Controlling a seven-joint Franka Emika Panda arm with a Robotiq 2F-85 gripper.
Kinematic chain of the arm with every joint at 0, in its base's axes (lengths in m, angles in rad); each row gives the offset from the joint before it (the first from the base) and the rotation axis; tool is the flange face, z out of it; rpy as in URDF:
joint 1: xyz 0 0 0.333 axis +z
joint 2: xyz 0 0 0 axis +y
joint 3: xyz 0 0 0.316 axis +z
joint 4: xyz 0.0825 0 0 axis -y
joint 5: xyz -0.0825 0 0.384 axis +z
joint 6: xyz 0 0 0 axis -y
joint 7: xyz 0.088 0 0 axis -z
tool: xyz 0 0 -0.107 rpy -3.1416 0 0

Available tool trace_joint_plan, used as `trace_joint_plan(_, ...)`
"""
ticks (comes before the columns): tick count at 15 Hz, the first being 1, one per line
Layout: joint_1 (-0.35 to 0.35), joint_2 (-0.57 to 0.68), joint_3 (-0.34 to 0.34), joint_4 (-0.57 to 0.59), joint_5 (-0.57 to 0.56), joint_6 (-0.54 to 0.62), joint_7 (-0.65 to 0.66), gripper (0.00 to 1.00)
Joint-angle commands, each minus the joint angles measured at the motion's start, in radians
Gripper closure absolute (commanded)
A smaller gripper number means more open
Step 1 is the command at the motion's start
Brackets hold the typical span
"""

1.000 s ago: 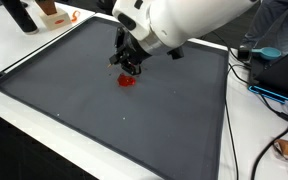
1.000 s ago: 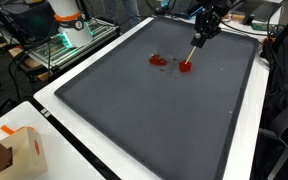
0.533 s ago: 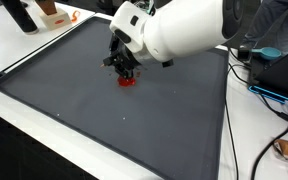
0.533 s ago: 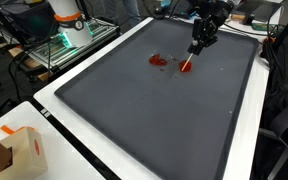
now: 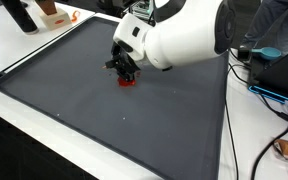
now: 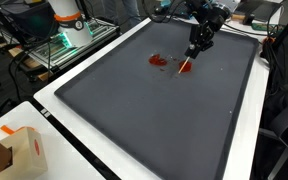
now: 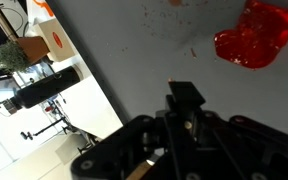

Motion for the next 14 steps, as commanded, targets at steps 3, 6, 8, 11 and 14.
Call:
trace_joint_plan(3, -0.003, 0.021, 0.021, 0.02, -0.004, -0.03, -0.037, 0.97)
trace_joint_plan(6, -0.01, 0.015, 0.029, 0.015, -0.004, -0.02, -0.08, 0.97)
trace_joint_plan(8, -0.017, 0.007, 0.034, 0.009, -0.002, -0.008, -0.125, 0.97)
trace_joint_plan(11, -0.029, -0.011, 0.042, -0.001, 0.004, 0.002, -0.214, 0.97)
trace_joint_plan(14, -0.044, -0.035, 0.047, -0.009, 0.018, 0.014, -0.28, 0.97)
